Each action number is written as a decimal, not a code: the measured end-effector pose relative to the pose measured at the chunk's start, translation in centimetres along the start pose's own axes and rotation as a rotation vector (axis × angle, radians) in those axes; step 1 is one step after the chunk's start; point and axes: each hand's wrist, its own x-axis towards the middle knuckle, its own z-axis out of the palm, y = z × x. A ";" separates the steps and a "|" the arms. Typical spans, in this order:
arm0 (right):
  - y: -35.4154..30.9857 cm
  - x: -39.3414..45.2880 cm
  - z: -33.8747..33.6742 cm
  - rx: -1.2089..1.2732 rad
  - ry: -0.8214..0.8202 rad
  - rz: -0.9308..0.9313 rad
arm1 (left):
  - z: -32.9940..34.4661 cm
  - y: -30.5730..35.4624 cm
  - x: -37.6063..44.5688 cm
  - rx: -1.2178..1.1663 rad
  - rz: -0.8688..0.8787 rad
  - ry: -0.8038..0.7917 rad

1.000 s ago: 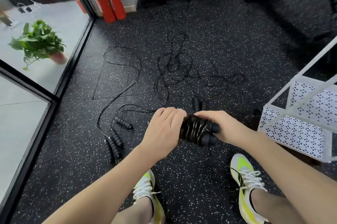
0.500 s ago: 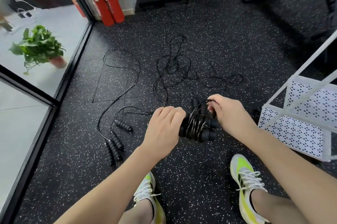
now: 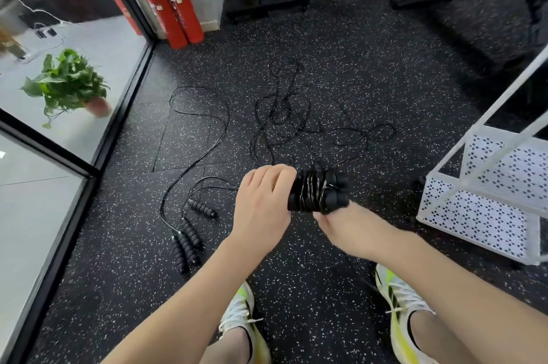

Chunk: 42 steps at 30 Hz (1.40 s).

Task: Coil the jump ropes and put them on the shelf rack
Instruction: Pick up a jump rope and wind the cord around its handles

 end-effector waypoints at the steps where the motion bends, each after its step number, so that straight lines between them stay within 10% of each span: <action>1: -0.6 0.0 0.3 -0.064 -0.047 -0.051 | 0.0 -0.2 0.2 0.023 -0.024 -0.019; 13: -4.5 -1.1 -0.3 -0.192 -0.074 -0.188 | 1.0 -0.9 0.5 0.154 -0.186 -0.125; 21: -3.2 -1.2 -5.2 -0.281 0.235 -0.202 | 1.5 -1.4 0.0 0.070 0.160 -0.279; 42: 3.5 2.7 -3.7 1.219 -0.002 -0.073 | -0.2 -0.5 0.0 -0.272 0.238 -0.076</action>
